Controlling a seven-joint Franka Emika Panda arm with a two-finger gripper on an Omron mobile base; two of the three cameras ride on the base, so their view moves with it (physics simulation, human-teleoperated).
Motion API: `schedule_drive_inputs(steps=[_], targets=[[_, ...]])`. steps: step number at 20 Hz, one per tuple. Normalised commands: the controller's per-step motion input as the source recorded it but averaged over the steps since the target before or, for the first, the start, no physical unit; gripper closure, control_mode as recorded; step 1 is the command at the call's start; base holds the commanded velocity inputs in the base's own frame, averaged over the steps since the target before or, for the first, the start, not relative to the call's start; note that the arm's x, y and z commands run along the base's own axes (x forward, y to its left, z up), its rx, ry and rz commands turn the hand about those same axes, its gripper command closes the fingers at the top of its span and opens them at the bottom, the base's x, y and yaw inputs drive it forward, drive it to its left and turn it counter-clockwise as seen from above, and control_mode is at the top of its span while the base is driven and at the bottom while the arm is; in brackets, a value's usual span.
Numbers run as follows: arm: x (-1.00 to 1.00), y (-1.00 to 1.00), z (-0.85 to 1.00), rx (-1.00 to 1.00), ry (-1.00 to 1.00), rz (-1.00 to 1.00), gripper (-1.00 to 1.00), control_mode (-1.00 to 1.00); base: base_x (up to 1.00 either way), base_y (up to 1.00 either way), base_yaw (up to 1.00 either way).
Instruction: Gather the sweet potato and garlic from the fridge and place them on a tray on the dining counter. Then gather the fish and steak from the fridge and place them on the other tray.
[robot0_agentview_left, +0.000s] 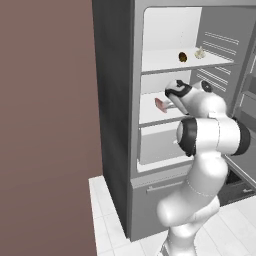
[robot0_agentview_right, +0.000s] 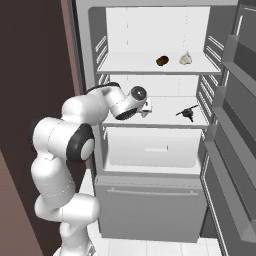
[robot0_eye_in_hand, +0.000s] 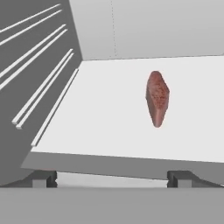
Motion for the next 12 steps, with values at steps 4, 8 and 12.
schedule_drive_inputs(steps=[4,8,12], targets=[[0.33,-0.05,-0.03,0.0,0.0,0.0,-1.0,-1.0,0.0,0.0,0.0],[0.26,-0.16,-0.01,0.0,0.0,0.0,-1.0,-1.0,0.0,0.0,0.0],[0.23,-0.14,-0.06,0.0,0.02,0.0,-1.0,-1.0,0.0,0.0,0.0]])
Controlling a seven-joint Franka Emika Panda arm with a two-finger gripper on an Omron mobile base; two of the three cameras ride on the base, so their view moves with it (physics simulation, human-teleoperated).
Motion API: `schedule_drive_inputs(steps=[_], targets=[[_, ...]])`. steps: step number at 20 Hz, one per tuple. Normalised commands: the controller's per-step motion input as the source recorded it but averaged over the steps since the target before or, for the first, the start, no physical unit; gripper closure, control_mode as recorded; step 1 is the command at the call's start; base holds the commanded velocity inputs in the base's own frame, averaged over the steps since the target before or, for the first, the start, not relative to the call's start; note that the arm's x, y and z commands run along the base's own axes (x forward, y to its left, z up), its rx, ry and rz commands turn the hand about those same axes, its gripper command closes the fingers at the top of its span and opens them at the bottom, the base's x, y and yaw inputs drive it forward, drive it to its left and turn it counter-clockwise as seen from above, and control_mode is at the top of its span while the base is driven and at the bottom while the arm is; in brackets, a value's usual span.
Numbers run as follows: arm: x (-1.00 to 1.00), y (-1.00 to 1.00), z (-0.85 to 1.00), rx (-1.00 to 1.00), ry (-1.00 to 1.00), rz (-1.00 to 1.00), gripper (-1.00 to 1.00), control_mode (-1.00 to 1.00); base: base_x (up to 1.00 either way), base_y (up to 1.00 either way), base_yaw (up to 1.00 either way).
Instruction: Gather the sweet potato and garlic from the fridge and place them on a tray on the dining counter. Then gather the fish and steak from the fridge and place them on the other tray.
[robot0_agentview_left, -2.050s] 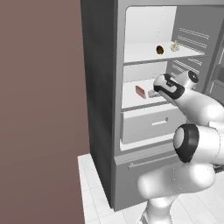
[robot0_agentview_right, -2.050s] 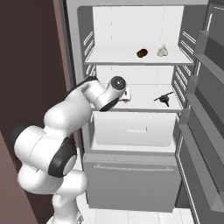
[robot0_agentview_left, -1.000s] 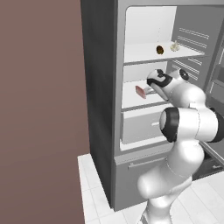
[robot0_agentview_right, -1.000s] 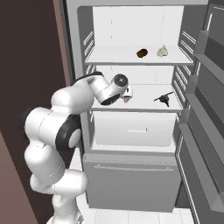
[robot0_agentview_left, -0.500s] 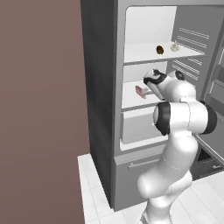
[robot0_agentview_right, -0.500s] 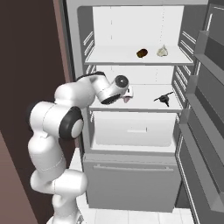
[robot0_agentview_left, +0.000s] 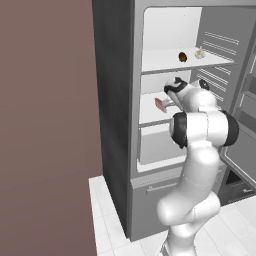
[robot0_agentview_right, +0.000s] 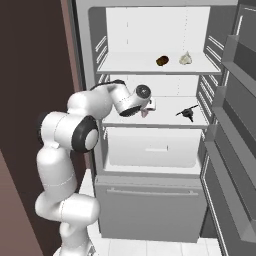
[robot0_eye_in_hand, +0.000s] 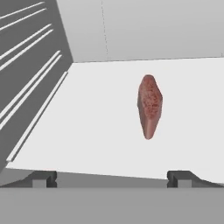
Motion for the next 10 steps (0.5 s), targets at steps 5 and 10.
schedule_drive_inputs(steps=[5,10], targets=[[0.28,-0.02,-0.16,0.0,0.04,0.0,-1.0,-1.0,0.0,0.0,0.0],[0.4,-0.02,-0.15,0.0,0.01,0.0,-1.0,-1.0,0.0,0.0,0.0]])
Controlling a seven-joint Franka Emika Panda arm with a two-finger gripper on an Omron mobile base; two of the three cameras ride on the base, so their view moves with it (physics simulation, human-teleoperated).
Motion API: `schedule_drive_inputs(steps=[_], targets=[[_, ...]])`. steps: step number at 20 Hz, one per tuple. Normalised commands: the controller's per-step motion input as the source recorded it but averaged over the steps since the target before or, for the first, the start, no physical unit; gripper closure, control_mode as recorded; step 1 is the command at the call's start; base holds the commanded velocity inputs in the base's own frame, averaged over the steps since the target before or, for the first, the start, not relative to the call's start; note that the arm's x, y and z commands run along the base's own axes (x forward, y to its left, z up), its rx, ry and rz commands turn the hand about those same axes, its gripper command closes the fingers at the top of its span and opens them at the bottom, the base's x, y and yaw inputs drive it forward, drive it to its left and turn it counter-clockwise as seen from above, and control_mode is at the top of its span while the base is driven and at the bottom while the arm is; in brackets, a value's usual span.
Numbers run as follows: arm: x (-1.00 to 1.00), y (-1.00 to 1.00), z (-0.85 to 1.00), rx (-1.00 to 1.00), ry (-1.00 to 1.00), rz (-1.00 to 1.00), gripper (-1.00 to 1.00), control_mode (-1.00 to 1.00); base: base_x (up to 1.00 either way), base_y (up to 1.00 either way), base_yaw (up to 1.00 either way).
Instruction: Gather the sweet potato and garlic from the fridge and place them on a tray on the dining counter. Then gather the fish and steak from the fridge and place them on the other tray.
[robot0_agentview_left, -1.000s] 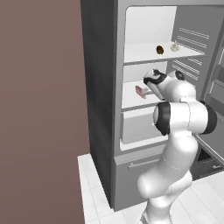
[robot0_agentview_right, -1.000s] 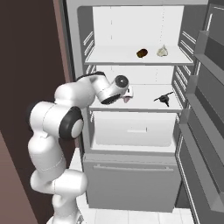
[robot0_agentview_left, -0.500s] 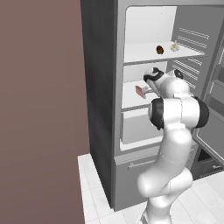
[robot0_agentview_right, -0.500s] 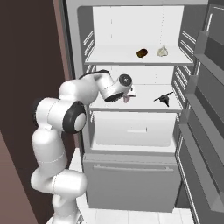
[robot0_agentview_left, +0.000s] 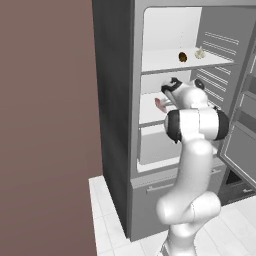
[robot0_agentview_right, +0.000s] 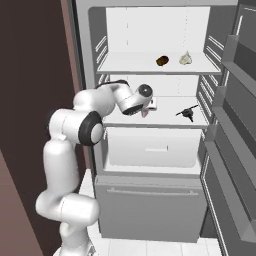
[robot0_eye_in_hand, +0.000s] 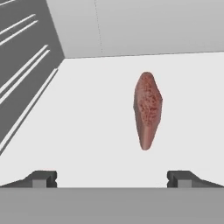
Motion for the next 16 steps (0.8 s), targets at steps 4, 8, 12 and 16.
schedule_drive_inputs(steps=[4,8,12,16], targets=[[0.36,-0.1,-0.06,0.0,0.0,0.0,-1.0,-1.0,0.0,0.0,0.0],[0.29,-0.18,-0.1,0.0,0.0,0.0,-1.0,-1.0,0.0,0.0,0.0],[0.29,-0.12,-0.16,0.0,0.01,0.0,-1.0,-1.0,0.0,0.0,0.0],[0.32,-0.01,-0.25,0.0,0.04,0.0,-1.0,-1.0,0.0,0.0,0.0]])
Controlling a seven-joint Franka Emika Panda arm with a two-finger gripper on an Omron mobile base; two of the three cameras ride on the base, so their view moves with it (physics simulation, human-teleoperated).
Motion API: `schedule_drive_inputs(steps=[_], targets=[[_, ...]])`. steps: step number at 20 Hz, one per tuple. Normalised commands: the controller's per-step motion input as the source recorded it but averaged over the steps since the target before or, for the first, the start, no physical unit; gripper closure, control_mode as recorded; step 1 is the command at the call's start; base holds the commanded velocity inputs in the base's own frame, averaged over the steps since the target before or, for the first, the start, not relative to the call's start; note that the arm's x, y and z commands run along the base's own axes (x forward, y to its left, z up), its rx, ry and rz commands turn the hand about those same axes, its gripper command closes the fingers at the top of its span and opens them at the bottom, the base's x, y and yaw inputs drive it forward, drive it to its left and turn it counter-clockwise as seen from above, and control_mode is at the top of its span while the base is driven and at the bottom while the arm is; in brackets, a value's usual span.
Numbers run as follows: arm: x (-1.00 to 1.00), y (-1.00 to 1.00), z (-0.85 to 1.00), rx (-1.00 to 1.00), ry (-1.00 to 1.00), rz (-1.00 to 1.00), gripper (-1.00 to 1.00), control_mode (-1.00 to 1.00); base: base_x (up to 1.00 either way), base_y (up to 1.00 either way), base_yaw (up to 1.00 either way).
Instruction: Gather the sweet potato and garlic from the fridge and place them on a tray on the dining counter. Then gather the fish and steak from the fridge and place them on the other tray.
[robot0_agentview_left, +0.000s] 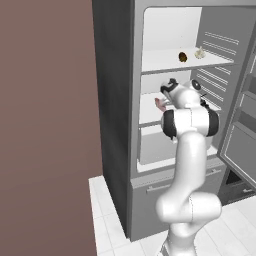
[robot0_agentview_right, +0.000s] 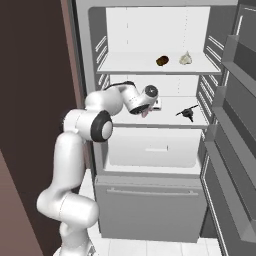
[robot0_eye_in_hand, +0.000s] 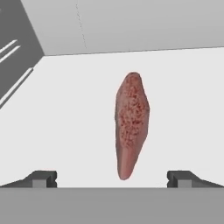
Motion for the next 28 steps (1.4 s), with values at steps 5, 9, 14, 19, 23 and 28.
schedule_drive_inputs(steps=[5,9,14,19,23,28], targets=[[0.34,0.0,-0.27,0.0,0.04,0.0,-1.0,-1.0,0.0,0.0,0.0],[0.3,0.03,-0.2,0.0,0.01,0.0,-1.0,-1.0,0.0,0.0,0.0],[0.29,0.04,-0.21,0.0,0.01,0.0,-1.0,-1.0,0.0,0.0,0.0],[0.31,0.04,-0.26,0.0,0.03,0.0,-1.0,-1.0,0.0,0.0,0.0],[0.29,0.09,-0.27,-0.02,0.06,0.0,1.0,-1.0,0.0,0.0,0.0],[-0.27,-0.04,-0.02,0.0,-0.07,0.0,1.0,-1.0,0.0,0.0,0.0]])
